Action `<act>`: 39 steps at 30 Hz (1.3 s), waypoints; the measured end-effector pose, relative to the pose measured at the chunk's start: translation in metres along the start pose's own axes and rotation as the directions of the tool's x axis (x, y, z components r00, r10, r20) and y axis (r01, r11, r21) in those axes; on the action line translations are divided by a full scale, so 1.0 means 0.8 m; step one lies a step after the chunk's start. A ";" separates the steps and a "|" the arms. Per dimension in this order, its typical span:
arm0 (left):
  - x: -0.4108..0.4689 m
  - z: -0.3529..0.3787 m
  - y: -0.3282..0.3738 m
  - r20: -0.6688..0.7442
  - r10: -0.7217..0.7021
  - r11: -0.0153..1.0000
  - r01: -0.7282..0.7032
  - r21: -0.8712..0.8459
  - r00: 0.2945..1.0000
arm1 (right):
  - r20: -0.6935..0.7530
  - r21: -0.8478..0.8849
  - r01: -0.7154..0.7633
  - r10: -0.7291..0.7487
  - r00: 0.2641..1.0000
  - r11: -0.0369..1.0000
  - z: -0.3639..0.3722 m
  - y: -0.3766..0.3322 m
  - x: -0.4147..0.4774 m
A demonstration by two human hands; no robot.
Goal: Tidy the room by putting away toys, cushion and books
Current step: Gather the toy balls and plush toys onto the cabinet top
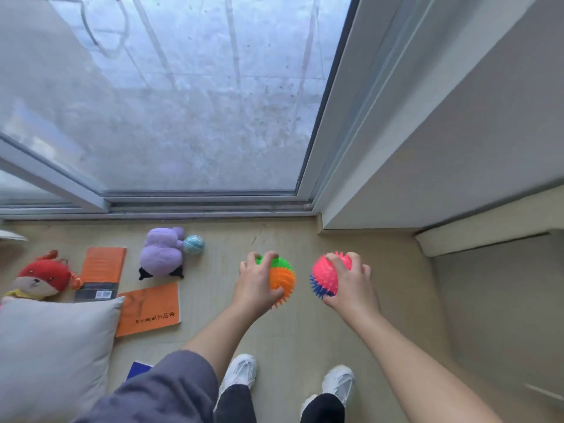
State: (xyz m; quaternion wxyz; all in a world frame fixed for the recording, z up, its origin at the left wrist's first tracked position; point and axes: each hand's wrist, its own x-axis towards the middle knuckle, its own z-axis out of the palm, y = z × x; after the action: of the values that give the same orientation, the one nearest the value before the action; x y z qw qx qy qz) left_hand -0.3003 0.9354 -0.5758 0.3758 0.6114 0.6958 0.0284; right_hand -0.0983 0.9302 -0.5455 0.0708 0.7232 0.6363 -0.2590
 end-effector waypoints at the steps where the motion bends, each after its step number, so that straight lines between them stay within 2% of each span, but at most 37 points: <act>1: -0.021 -0.010 0.012 0.003 -0.007 1.000 0.007 0.000 1.000 | -0.009 0.007 -0.010 0.010 1.000 1.000 -0.023 0.002 -0.023; 4: -0.080 -0.029 0.060 0.006 0.002 1.000 -0.002 -0.003 1.000 | -0.080 0.090 -0.079 0.086 0.993 0.993 -0.082 0.030 -0.084; 7: -0.125 -0.023 0.133 -0.009 0.072 0.997 -0.072 -0.035 0.997 | -0.150 0.181 -0.124 0.151 0.977 0.976 -0.130 0.086 -0.137; 14: -0.181 0.048 0.312 -0.094 0.204 0.974 -0.212 -0.077 0.974 | -0.267 0.258 -0.151 0.221 0.938 0.954 -0.193 0.244 -0.222; 20: -0.224 0.130 0.459 -0.056 0.321 0.946 -0.323 -0.017 0.945 | -0.349 0.293 -0.223 0.321 0.880 0.930 -0.237 0.404 -0.285; 26: -0.209 0.189 0.587 0.012 0.451 0.892 -0.451 0.037 0.893 | -0.375 0.324 -0.268 0.383 0.844 0.908 -0.273 0.530 -0.285; 29: -0.185 0.228 0.659 0.044 0.492 0.868 -0.494 0.047 0.869 | -0.394 0.321 -0.308 0.422 0.816 0.896 -0.297 0.595 -0.273; 34: -0.148 0.279 0.780 0.160 0.541 0.812 -0.563 0.156 0.826 | -0.385 0.352 -0.338 0.465 0.797 0.873 -0.348 0.704 -0.257; 39: -0.119 0.319 0.878 0.189 0.592 0.752 -0.621 0.223 0.784 | -0.359 0.378 -0.380 0.512 0.781 0.844 -0.386 0.796 -0.234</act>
State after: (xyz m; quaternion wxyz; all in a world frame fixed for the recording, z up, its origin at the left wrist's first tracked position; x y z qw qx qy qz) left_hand 0.4215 0.9213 -0.3617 0.2948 0.8503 0.4356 0.0200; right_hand 0.5887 0.7838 -0.3386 -0.1221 0.8961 0.3994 -0.1505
